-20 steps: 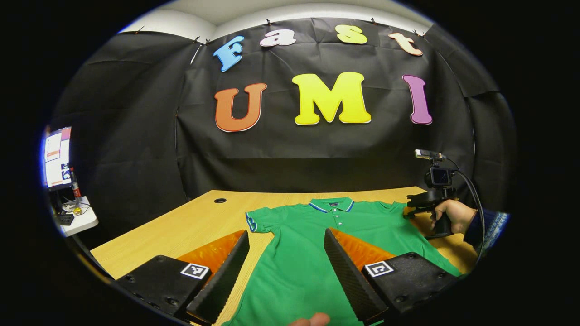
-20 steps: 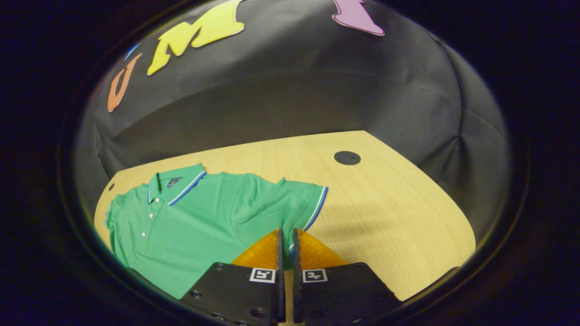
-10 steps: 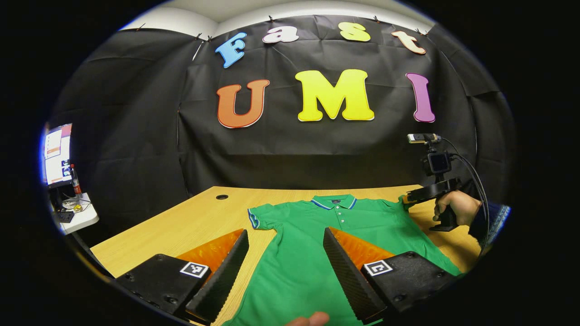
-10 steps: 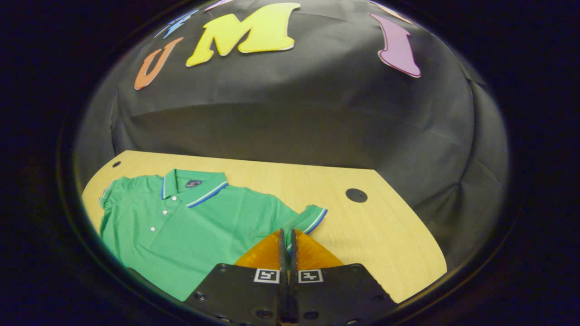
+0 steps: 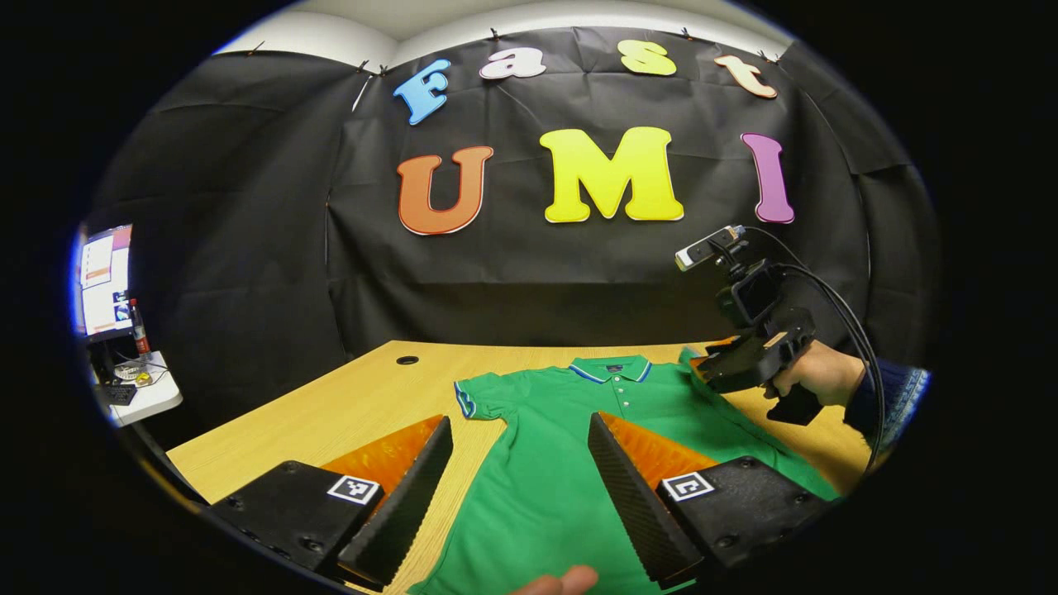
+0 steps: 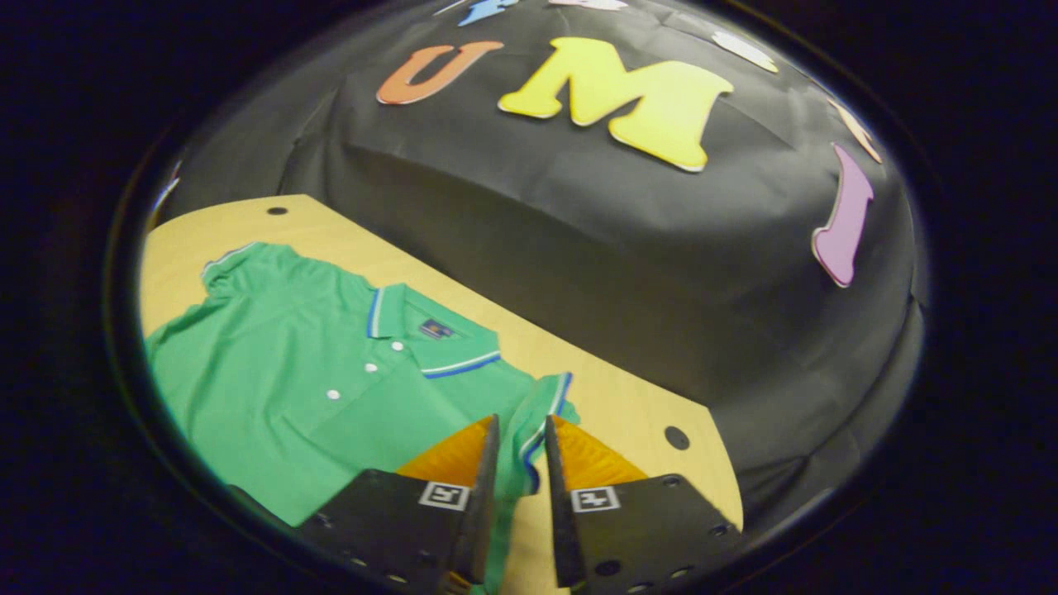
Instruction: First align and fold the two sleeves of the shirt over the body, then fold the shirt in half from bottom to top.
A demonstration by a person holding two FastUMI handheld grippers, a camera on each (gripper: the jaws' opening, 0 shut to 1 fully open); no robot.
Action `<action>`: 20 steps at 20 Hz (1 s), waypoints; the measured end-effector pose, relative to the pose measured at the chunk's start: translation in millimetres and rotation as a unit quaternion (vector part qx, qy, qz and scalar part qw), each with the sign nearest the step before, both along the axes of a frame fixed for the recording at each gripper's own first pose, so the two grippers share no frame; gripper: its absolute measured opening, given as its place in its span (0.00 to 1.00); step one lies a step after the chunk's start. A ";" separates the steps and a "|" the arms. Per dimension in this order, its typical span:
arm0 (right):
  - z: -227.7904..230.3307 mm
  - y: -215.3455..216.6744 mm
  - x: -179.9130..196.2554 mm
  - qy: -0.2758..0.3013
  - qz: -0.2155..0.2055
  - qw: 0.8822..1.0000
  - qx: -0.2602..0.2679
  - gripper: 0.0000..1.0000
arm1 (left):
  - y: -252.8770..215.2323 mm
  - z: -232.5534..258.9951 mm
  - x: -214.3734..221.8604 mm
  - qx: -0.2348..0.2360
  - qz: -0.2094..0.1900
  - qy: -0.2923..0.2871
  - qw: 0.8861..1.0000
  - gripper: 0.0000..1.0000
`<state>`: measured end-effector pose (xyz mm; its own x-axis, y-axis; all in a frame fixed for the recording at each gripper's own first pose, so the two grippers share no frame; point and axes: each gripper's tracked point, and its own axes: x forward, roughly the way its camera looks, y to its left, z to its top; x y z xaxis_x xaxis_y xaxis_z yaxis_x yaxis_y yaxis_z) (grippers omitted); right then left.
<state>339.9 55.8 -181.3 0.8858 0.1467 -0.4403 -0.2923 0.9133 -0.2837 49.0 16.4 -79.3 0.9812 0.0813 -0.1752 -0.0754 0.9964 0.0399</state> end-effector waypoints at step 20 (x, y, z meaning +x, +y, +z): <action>129.7 -58.0 -219.7 -0.146 -0.036 0.976 0.156 0.95 | 87.2 41.1 98.7 -0.081 0.080 0.038 0.993 1.00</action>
